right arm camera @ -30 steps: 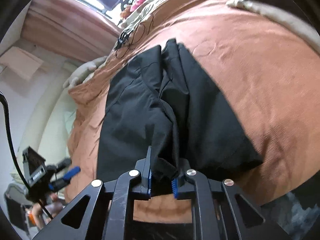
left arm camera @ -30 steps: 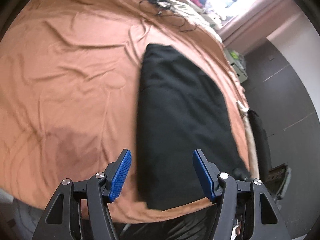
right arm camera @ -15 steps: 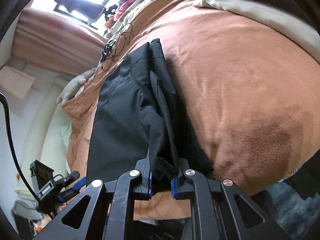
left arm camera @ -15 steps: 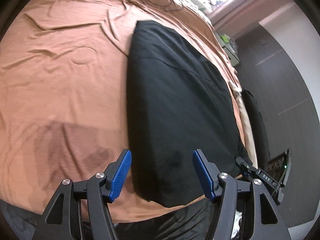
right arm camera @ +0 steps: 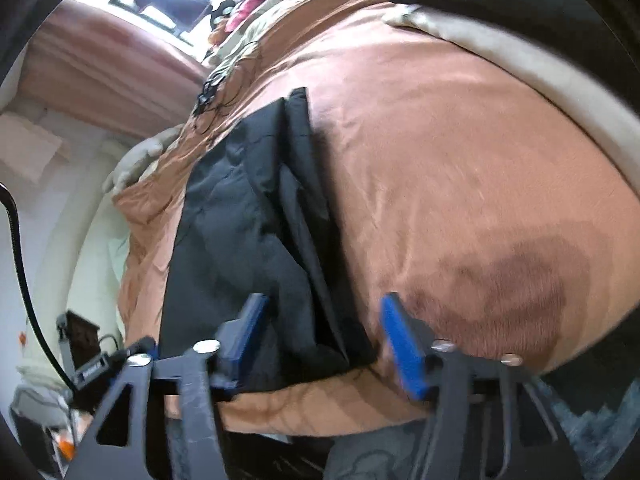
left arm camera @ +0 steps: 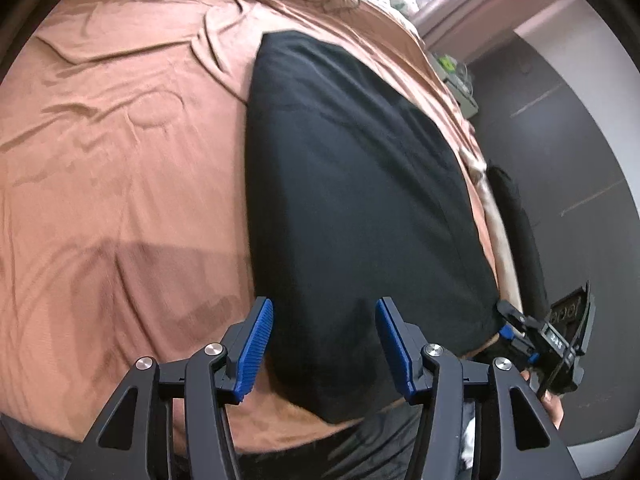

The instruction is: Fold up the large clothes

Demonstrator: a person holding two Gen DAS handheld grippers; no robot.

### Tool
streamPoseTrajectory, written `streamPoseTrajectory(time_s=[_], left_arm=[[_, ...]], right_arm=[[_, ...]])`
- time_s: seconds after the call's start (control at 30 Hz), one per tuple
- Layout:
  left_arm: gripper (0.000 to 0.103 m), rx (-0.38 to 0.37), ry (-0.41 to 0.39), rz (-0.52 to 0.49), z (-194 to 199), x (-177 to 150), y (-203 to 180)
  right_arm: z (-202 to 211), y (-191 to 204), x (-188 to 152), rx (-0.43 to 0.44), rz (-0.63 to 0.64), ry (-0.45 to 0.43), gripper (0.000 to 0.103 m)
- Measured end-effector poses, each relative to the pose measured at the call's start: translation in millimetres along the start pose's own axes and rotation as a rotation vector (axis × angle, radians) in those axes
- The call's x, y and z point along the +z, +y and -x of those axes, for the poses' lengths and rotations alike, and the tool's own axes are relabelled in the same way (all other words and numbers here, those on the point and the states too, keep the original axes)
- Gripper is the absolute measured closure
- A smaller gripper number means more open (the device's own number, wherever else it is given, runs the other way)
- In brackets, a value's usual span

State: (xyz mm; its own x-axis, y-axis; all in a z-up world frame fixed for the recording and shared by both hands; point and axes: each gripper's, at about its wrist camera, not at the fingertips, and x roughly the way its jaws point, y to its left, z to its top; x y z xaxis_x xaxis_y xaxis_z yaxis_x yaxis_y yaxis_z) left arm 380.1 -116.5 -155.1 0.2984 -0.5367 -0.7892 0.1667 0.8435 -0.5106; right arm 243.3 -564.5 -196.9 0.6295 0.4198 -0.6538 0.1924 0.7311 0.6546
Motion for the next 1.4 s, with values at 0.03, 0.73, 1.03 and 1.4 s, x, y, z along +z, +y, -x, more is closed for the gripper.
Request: streamPoseTrajectory(time_s=[0.03, 0.73, 1.03, 1.4], left_arm=[[0.047, 0.003, -0.002, 0.008, -0.1, 3.7, 1.8], [0.047, -0.002, -0.008, 0.072, -40.6, 81.7, 31.2], [0.047, 0.019, -0.032, 0.07, -57.1, 109.4, 28.6], [0.046, 0.043, -0.041, 0.069, -70.4, 123.2, 28.3]], right_arm=[[-0.9, 2.5, 5.3, -0.003, 0.013, 0.001, 0.025], [-101.2, 20.3, 115.3, 0.051, 0.153, 0.239, 0.023], [-152.5, 18.2, 147.0, 0.157, 0.096, 0.308, 0.023], [-204.3, 42.7, 170.2, 0.276, 0.102, 0.402, 0.026]])
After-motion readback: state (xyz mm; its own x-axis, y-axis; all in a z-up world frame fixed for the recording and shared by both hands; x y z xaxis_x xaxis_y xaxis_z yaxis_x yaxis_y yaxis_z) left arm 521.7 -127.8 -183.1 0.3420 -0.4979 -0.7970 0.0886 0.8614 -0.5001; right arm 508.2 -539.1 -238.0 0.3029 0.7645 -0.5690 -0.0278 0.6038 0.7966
